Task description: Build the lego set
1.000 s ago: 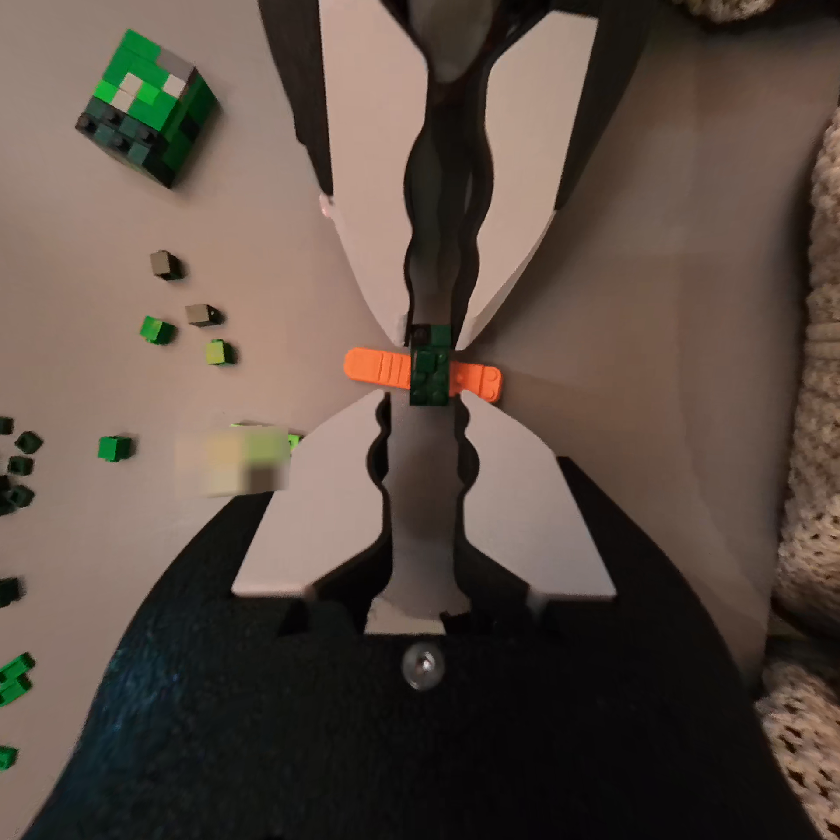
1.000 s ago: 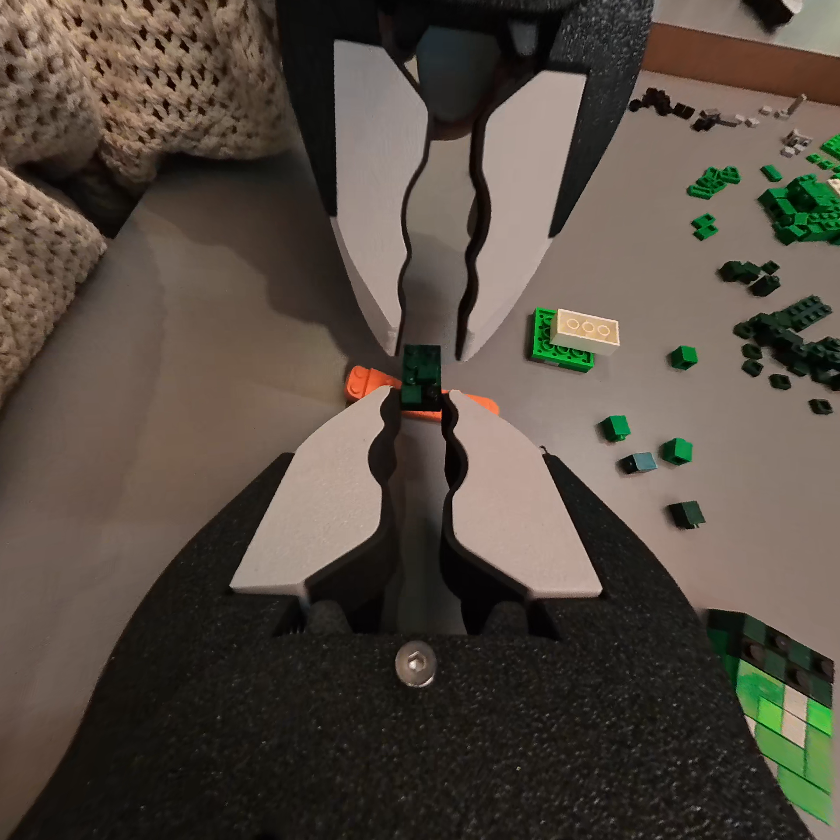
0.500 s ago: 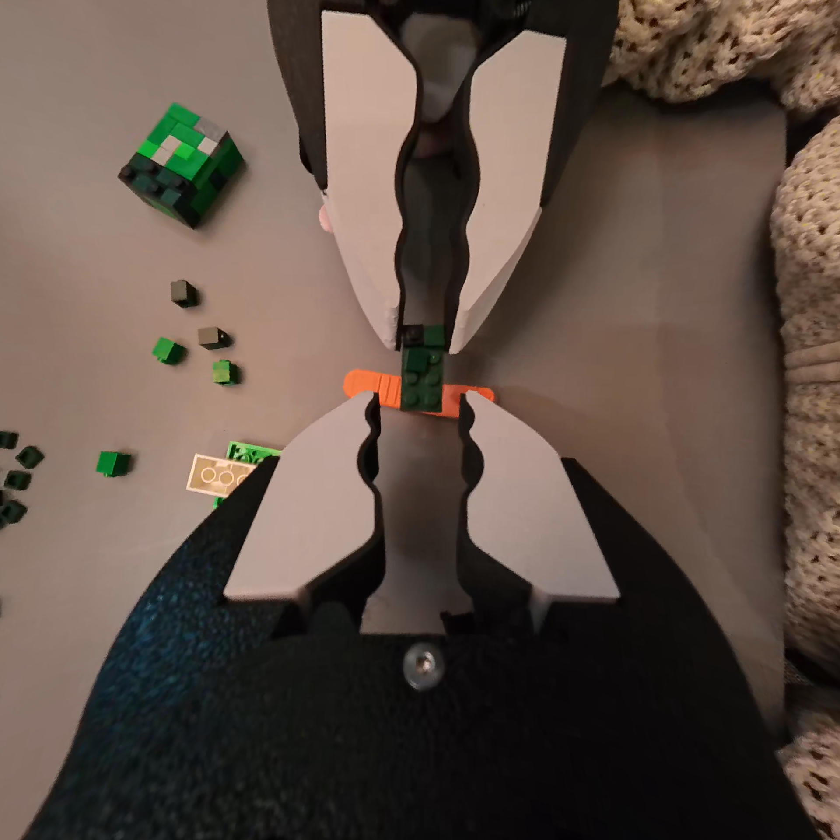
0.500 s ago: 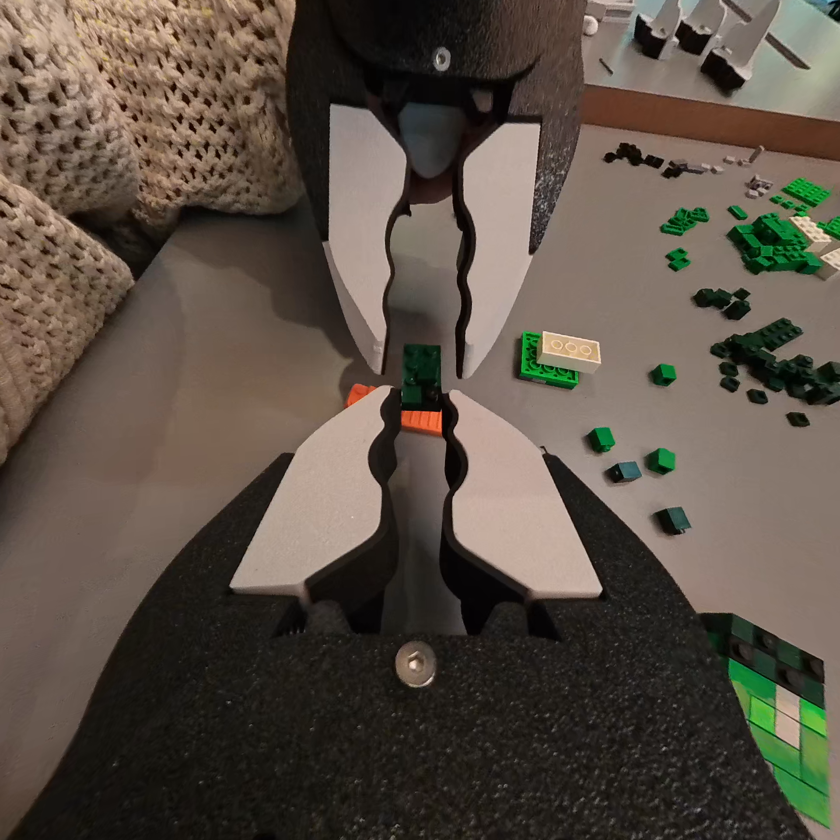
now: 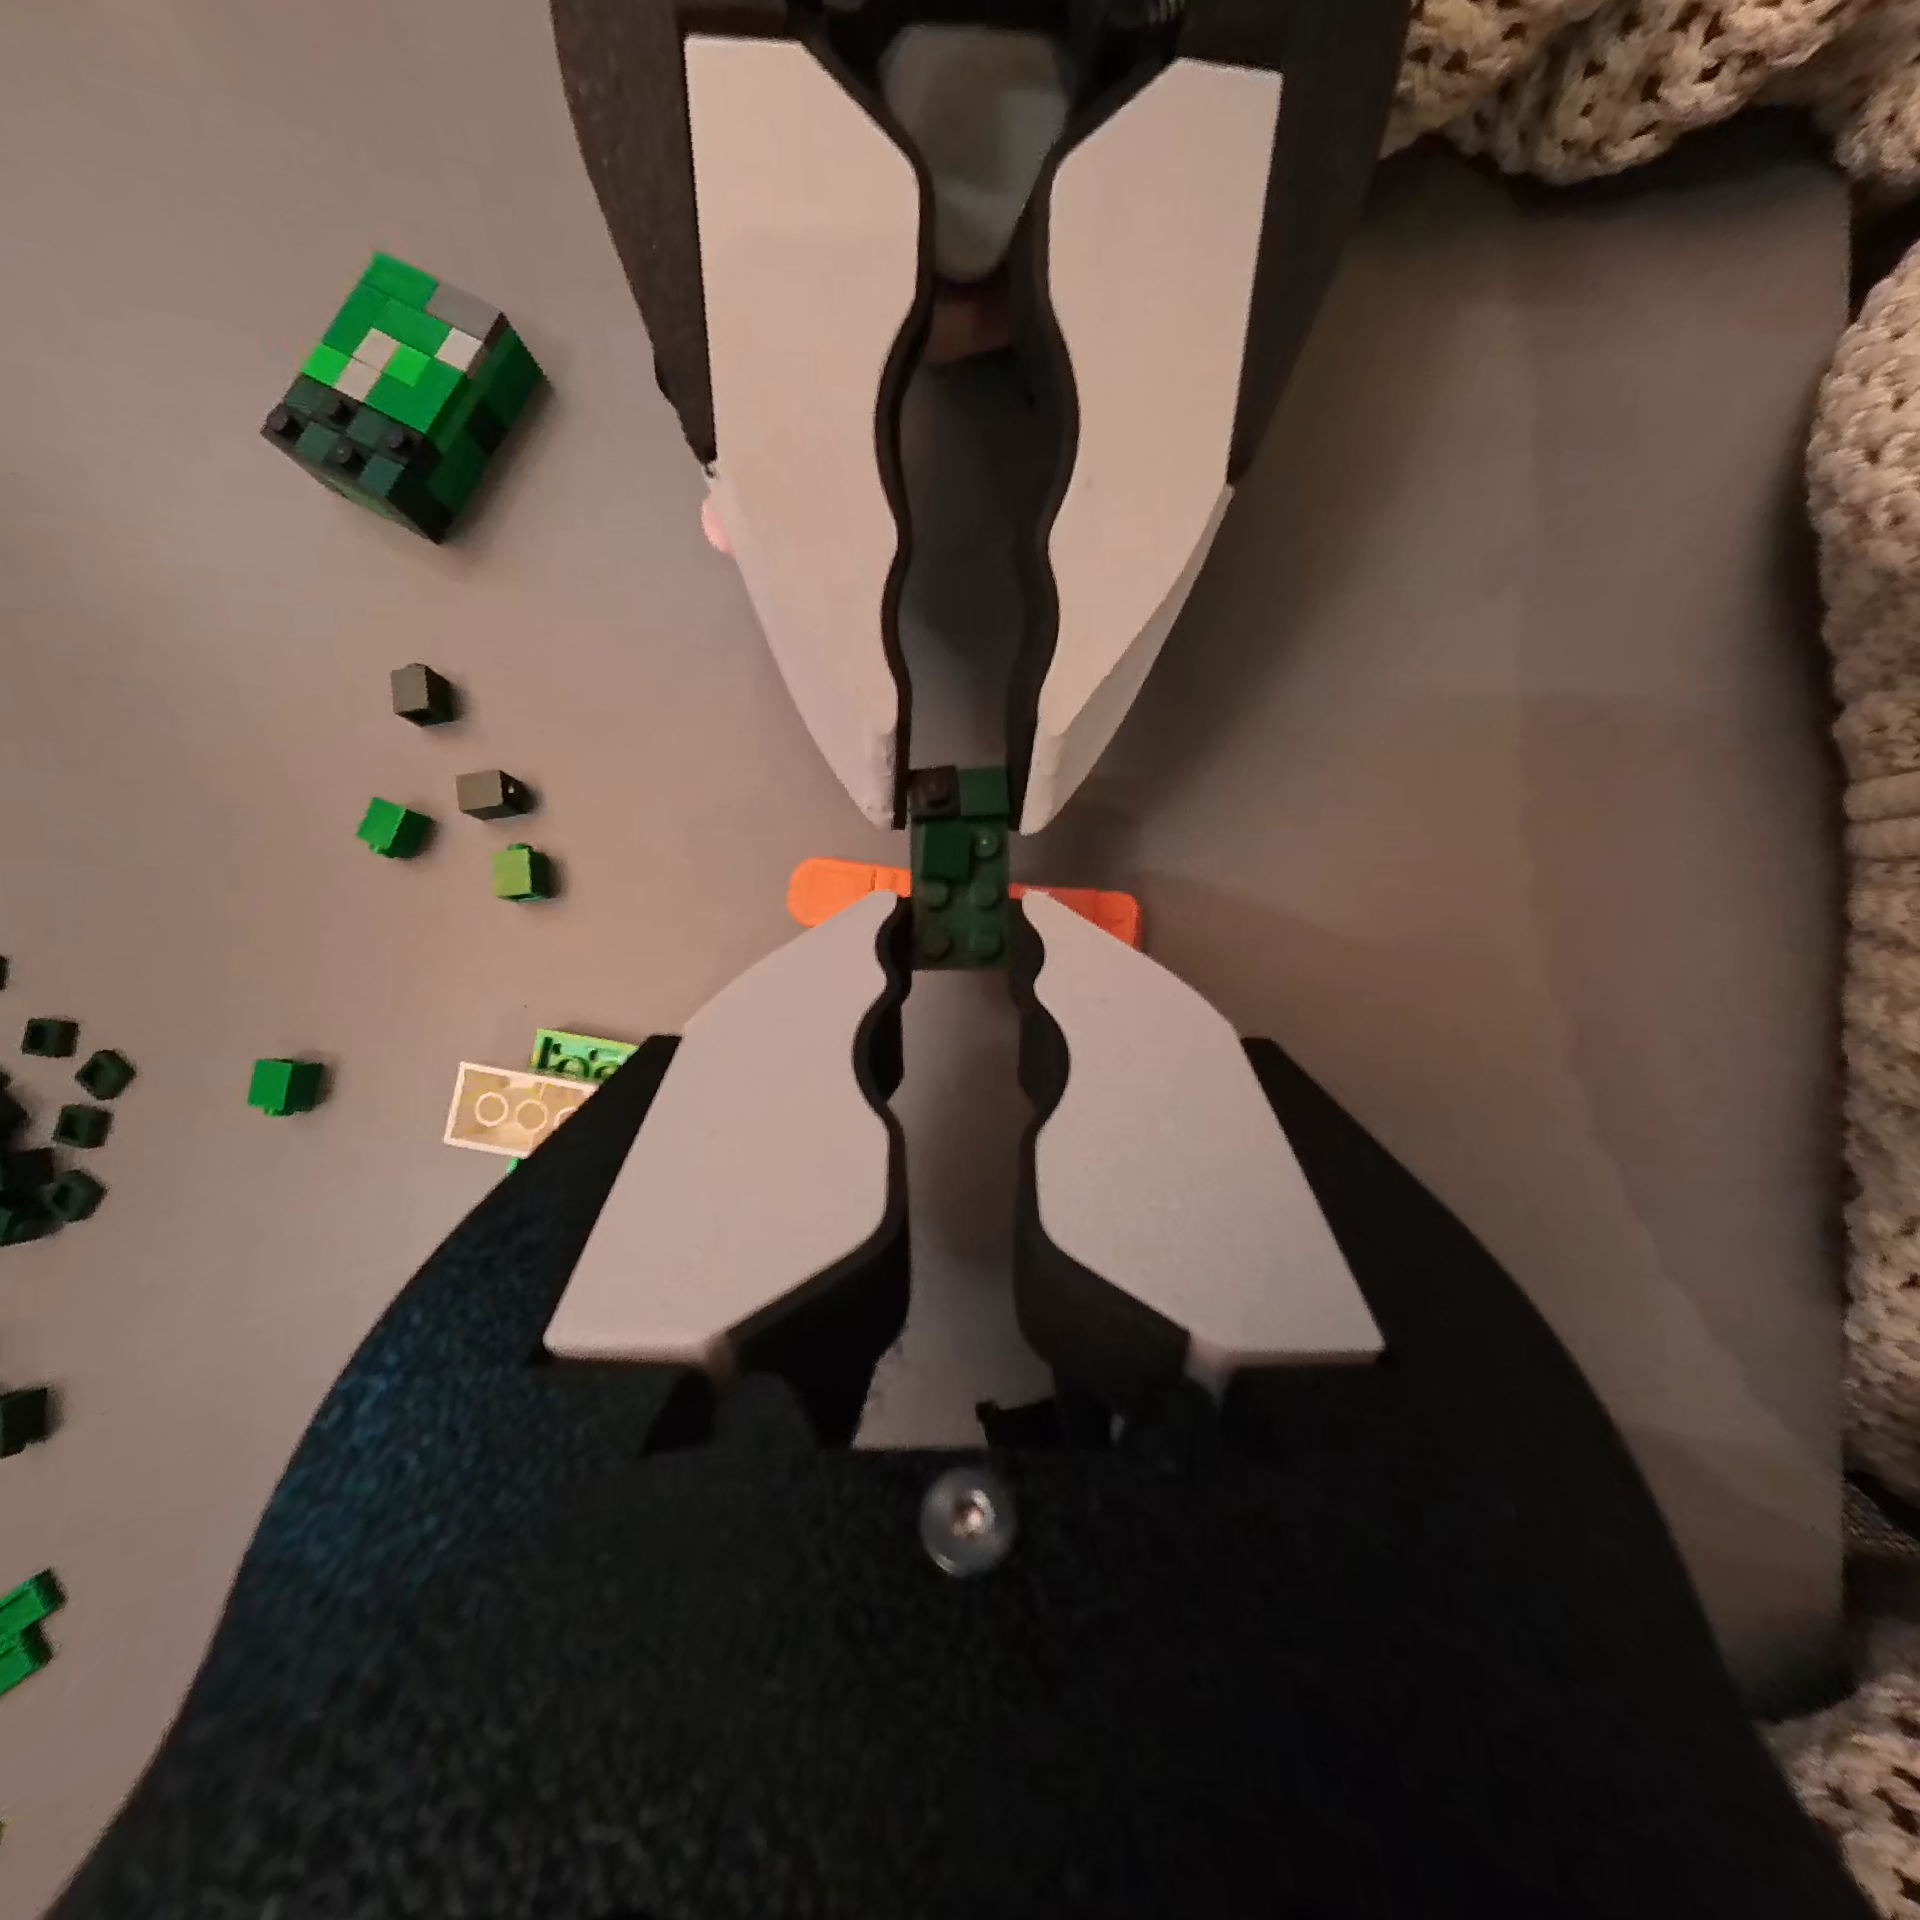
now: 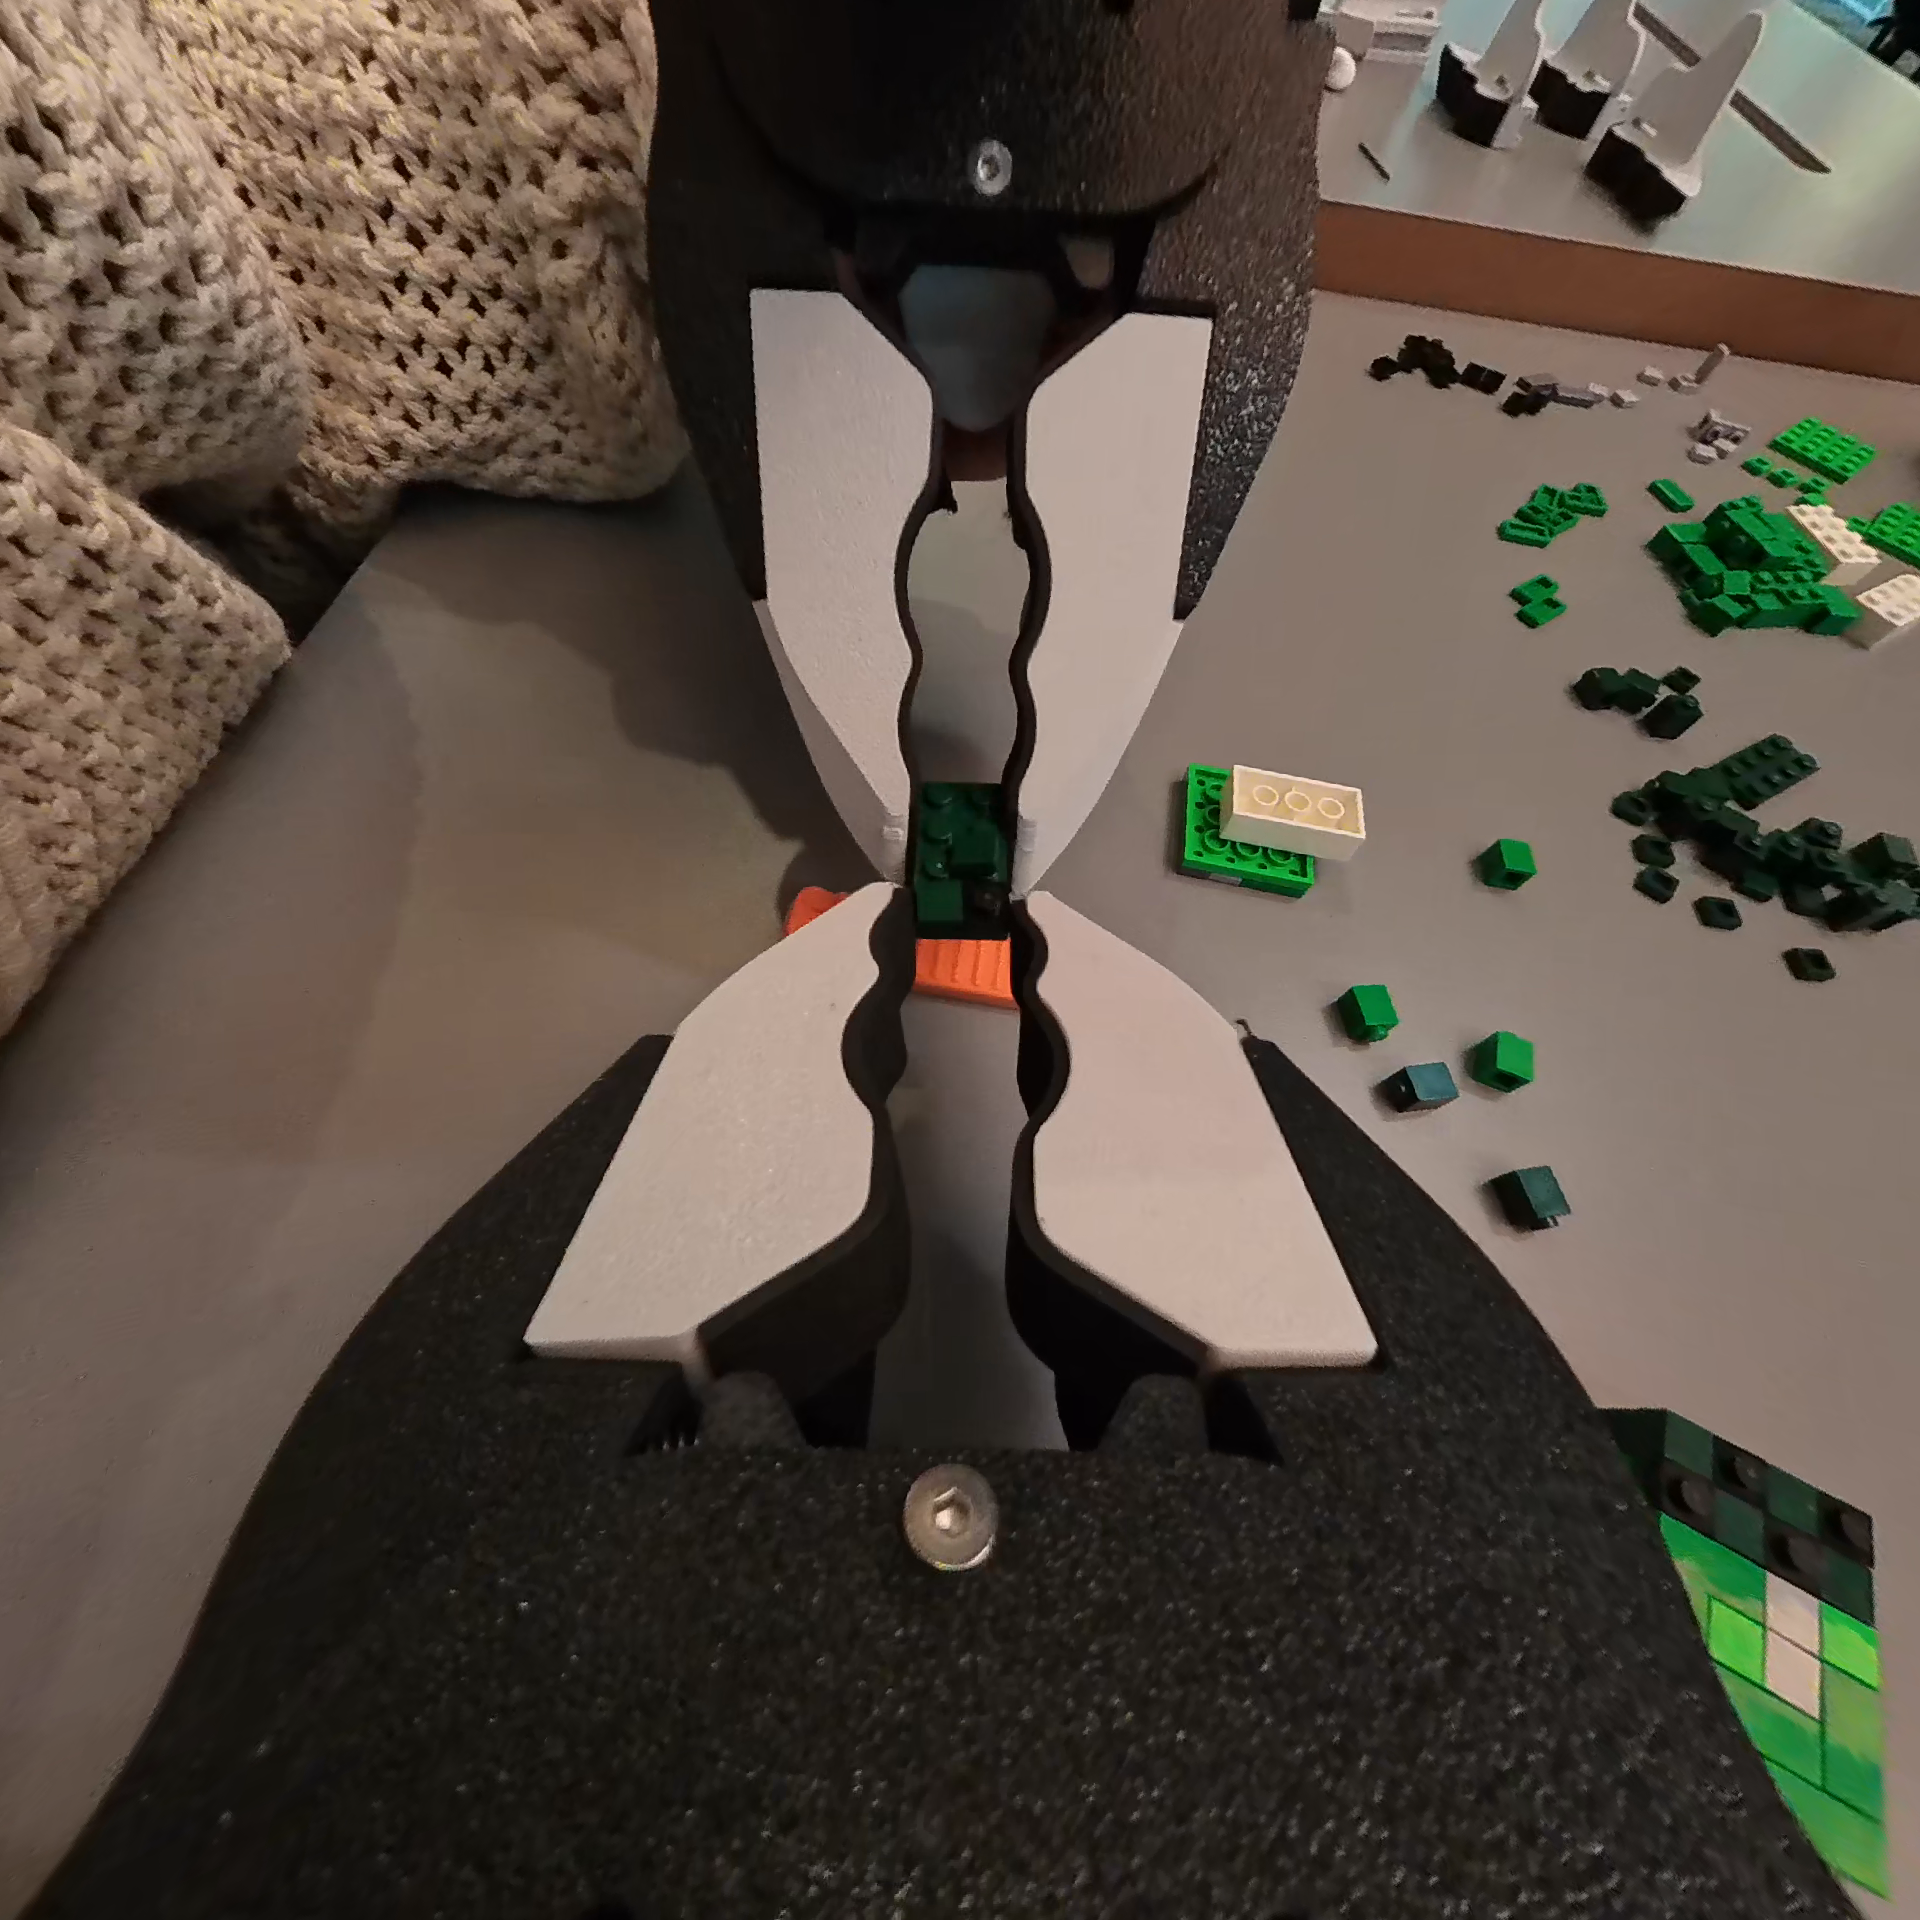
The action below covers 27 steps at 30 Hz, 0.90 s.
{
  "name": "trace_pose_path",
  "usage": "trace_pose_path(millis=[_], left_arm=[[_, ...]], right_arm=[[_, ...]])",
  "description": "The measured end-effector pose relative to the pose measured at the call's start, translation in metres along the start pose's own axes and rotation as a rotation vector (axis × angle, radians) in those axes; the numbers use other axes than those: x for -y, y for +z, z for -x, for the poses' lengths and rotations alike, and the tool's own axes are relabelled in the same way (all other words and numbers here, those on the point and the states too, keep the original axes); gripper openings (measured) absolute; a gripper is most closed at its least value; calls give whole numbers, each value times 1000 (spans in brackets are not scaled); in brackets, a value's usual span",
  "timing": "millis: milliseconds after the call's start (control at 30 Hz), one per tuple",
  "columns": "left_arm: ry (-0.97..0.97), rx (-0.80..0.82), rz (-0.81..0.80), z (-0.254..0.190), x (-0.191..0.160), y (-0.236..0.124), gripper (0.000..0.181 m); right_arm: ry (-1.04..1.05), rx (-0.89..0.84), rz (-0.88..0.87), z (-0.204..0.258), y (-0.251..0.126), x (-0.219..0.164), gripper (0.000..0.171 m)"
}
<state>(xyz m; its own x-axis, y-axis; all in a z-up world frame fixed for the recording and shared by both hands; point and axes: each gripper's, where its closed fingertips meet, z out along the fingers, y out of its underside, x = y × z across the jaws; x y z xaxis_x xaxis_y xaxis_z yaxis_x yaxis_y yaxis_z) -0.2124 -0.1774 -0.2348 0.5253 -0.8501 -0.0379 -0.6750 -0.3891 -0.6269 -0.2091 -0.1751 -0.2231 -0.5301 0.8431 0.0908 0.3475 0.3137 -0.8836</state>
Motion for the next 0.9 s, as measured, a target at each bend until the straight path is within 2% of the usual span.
trace_pose_path(millis=[167, 633, 900], left_arm=[[-2, 0, 30, 1, -3, 0, 17], [-6, -36, 75, -4, -8, 3, 17], [-6, -35, 91, -5, -10, 4, 17]], right_arm=[[-32, -28, -41, -2, -3, 7, 23], [-153, 1, 57, 16, 7, 9, 22], [-157, 7, 86, 17, 10, 5, 22]])
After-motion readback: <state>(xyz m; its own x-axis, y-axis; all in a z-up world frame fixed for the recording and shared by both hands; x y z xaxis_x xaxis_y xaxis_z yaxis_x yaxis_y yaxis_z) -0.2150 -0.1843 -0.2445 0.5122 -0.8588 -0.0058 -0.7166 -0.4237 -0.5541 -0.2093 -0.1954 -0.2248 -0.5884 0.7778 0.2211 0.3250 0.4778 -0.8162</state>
